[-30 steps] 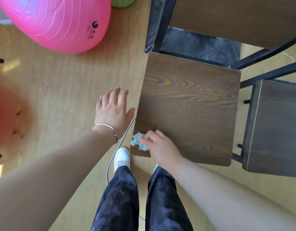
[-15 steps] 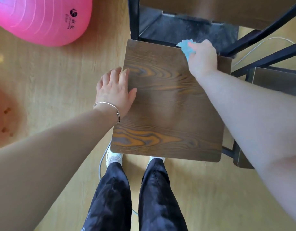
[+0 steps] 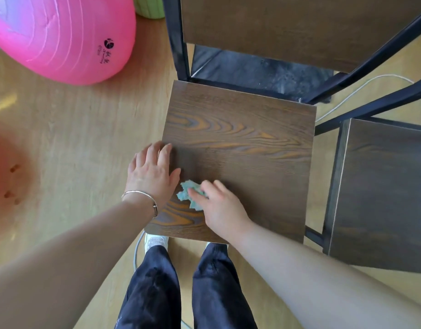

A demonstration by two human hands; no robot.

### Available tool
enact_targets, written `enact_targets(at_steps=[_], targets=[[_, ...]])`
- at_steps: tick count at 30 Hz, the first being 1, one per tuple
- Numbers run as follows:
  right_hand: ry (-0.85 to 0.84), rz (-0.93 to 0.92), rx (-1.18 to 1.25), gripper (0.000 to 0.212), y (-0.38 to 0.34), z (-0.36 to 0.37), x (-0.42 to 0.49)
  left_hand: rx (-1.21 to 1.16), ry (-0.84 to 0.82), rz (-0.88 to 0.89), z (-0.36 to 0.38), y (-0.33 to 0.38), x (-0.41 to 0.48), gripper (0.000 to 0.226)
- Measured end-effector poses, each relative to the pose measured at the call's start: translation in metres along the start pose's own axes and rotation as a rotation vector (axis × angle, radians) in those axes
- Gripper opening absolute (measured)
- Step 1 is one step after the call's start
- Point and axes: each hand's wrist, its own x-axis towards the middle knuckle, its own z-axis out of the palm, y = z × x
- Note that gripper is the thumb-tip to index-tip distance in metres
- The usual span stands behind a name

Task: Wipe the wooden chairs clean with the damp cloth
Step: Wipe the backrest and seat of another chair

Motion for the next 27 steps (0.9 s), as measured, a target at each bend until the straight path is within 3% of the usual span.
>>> enact_targets(at_steps=[3, 5, 9, 14, 20, 27], targets=[[-0.048, -0.016, 0.039, 0.045, 0.000, 0.002, -0.008, 0.005, 0.014, -0.002, -0.003, 0.003, -0.002, 0.060], [-0.035, 0.075, 0.133, 0.041, 0.007, -0.013, 0.007, -0.001, 0.028, -0.003, -0.005, 0.005, 0.000, 0.060], [0.248, 0.350, 0.192, 0.041, 0.048, -0.065, 0.083, -0.026, 0.060, -0.041, -0.007, 0.009, 0.006, 0.058], [0.162, 0.549, 0.068, 0.030, 0.071, -0.089, 0.164, -0.044, 0.068, -0.096, 0.000, 0.003, 0.002, 0.059], [0.009, 0.329, 0.066, 0.016, 0.035, -0.066, 0.129, -0.061, 0.056, -0.123, 0.003, 0.004, -0.017, 0.060], [-0.190, 0.061, -0.008, 0.028, 0.012, -0.035, 0.028, -0.086, 0.069, -0.122, 0.008, 0.012, -0.025, 0.060]])
